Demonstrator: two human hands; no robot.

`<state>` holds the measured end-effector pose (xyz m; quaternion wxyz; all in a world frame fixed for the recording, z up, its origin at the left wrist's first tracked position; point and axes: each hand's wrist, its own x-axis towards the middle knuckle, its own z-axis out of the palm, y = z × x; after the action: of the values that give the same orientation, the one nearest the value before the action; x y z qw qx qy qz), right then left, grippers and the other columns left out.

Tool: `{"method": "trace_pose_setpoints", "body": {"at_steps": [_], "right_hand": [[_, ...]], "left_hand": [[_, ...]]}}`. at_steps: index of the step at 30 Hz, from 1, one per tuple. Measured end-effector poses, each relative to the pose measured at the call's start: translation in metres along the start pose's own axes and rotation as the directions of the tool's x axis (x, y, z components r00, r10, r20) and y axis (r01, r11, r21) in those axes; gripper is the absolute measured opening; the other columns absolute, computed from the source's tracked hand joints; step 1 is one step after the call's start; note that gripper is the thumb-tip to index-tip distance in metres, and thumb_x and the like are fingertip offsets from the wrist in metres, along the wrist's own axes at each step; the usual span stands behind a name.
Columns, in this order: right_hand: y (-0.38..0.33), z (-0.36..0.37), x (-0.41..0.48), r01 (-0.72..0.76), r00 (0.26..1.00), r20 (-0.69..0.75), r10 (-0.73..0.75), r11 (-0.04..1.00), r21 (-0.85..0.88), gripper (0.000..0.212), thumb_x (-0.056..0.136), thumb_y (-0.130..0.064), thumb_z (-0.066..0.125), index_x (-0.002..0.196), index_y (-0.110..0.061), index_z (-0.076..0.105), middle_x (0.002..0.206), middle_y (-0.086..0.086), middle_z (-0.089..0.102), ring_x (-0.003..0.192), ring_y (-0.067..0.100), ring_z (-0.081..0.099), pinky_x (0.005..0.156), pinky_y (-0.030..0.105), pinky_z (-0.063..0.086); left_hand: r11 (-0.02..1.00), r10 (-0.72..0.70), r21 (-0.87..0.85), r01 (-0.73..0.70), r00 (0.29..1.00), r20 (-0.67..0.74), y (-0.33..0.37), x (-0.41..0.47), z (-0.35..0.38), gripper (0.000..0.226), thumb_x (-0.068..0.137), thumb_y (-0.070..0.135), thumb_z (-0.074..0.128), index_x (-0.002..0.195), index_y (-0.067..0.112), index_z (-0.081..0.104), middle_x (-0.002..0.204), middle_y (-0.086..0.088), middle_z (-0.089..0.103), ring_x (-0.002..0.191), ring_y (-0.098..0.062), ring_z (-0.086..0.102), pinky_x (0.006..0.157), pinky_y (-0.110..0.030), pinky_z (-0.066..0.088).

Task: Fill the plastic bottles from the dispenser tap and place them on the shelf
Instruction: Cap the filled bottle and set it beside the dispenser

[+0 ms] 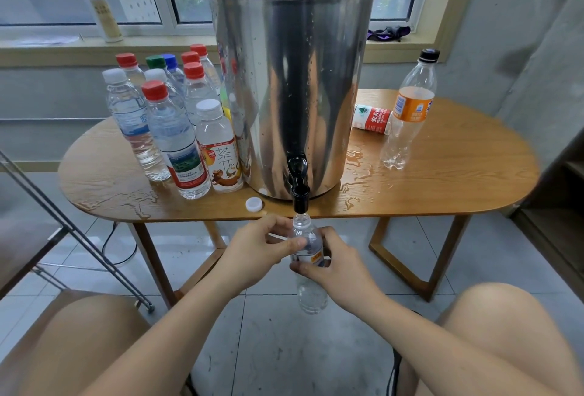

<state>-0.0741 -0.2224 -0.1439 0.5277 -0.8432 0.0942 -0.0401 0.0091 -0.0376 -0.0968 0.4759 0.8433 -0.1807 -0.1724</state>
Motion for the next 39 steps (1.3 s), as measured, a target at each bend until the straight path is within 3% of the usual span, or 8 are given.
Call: {"method": "trace_pose_setpoints", "body": {"at_steps": [8,39], "right_hand": [[-0.0011,-0.0003,-0.0013,0.005,1.0,-0.002,-0.005,1.0,0.003,0.054,0.083,-0.045,0.091,0.123,-0.042,0.056,0.114,-0.018,0.073,0.102,-0.007,0.068,0.082,0.017,0.057],[0.0019,-0.0016,-0.0007,0.017,1.0,0.009,-0.017,1.0,0.001,0.055,0.084,-0.047,0.09,0.127,-0.041,0.056,0.115,-0.018,0.073,0.104,-0.002,0.07,0.086,0.017,0.058]], "left_hand": [[1.0,0.002,0.01,-0.002,1.0,0.007,-0.0021,0.0003,-0.0004,0.029,0.092,0.051,0.083,0.117,0.044,0.07,0.111,0.021,0.075,0.1,-0.001,0.073,0.084,-0.035,0.067],[1.0,-0.012,0.024,0.012,1.0,0.007,-0.0074,0.0036,0.0024,0.035,0.091,0.057,0.081,0.121,0.044,0.069,0.112,0.021,0.076,0.101,-0.001,0.073,0.088,-0.034,0.066]]}}
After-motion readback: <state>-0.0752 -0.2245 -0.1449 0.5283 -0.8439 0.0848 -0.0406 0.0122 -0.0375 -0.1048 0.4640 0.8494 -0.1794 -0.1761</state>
